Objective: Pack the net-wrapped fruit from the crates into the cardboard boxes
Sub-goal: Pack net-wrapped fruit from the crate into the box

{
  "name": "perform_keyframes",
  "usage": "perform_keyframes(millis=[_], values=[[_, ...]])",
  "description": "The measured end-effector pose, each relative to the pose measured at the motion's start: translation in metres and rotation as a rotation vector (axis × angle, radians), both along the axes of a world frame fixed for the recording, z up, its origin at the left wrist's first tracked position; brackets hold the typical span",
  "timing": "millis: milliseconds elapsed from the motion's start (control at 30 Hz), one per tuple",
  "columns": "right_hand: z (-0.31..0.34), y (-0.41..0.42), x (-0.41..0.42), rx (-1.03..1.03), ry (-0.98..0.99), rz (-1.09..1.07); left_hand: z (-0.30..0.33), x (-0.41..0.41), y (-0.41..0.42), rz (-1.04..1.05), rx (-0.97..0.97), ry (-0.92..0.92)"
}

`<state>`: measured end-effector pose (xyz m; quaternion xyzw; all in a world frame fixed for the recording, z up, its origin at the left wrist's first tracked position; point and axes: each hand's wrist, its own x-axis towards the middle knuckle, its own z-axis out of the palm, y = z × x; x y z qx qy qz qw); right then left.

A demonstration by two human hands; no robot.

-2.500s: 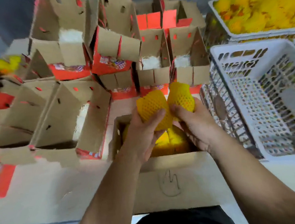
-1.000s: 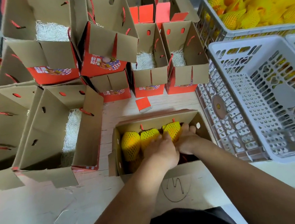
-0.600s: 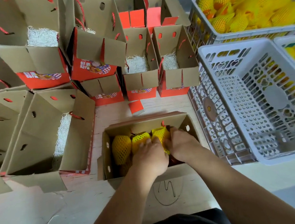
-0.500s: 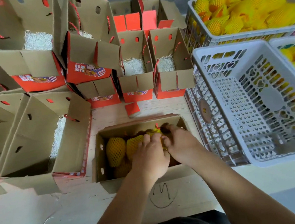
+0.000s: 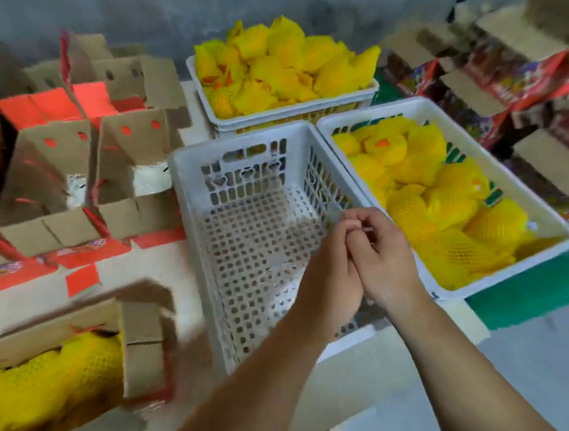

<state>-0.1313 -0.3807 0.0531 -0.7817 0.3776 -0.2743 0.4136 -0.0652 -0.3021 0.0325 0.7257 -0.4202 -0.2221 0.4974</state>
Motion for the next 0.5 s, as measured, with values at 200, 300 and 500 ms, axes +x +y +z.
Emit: perform_keyframes(millis=[200,300,500], values=[[-0.014,-0.129,-0.054,-0.29,0.207,-0.051,-0.001,-0.038,-0.109,-0.028,0.071,-0.032],[-0.03,-0.184,-0.056,-0.323,0.753,0.143,-0.002,-0.044,-0.143,-0.079,0.161,-0.099],[-0.063,-0.194,-0.039,-0.641,0.974,0.288,-0.008,-0.046,-0.164,0.022,0.242,-0.172]])
